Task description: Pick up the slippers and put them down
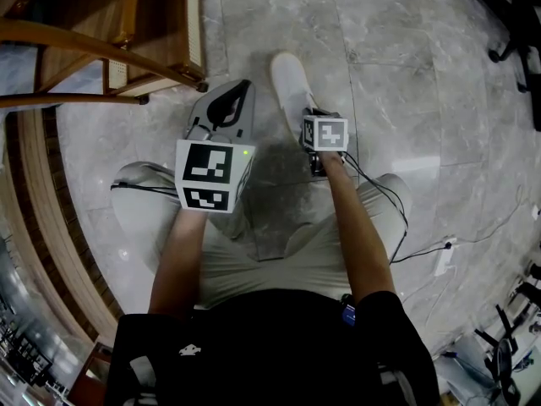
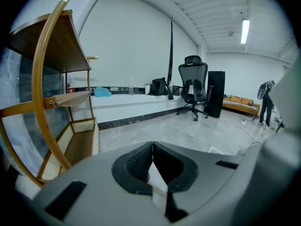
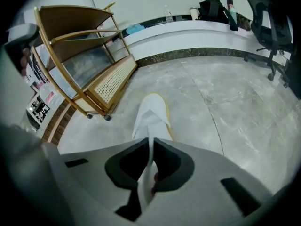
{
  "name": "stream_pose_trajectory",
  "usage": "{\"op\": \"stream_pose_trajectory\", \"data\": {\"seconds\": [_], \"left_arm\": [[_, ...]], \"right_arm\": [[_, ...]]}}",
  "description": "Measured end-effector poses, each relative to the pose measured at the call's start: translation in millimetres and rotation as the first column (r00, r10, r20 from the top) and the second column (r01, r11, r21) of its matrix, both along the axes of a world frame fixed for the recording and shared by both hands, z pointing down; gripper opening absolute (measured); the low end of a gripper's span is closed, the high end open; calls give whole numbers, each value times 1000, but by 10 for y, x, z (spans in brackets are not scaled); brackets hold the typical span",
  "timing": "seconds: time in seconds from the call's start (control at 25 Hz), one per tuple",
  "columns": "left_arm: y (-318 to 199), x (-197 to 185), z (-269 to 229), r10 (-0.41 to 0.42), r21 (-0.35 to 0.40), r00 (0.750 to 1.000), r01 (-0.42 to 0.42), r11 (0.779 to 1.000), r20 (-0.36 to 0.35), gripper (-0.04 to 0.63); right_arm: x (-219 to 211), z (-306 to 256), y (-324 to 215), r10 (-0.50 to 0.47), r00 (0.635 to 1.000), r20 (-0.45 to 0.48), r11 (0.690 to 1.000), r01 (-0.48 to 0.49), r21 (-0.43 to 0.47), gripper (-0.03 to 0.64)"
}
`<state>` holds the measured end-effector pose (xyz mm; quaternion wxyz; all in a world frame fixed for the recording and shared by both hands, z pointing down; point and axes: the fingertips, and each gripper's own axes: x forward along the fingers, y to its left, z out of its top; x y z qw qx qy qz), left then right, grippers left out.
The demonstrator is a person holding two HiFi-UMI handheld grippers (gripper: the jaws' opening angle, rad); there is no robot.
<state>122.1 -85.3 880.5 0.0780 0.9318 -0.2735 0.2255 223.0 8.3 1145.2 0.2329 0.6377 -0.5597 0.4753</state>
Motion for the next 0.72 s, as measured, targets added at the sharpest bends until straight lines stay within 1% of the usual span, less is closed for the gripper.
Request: {"op": "stream_pose_trajectory", "data": {"seconds": [0.28,0.44,0.56,0.64,0.72], "left_arm": [[1,33,59,9,-28,1000,-9,1000,9,6],[13,50,77,17,-26,1000,-17,1000,13,6],[15,53,81,23,-29,1000,-22,999,13,6],[27,62,74,25,-41,1000,-24,999,8,6],[45,82,64,28,-52,1000,-27,998,4,6]], "right_arm": [[-37,299,154,-1,1000,17,997,3,-80,14],[-59,431,263,-6,1000,29,991,10,-130,14],[-65,480,282,-2,1000,30,991,6,-137,14],[-69,486,265,8,999,40,991,-3,-132,14],[-106,515,296,9,998,61,989,1,-149,15]]}}
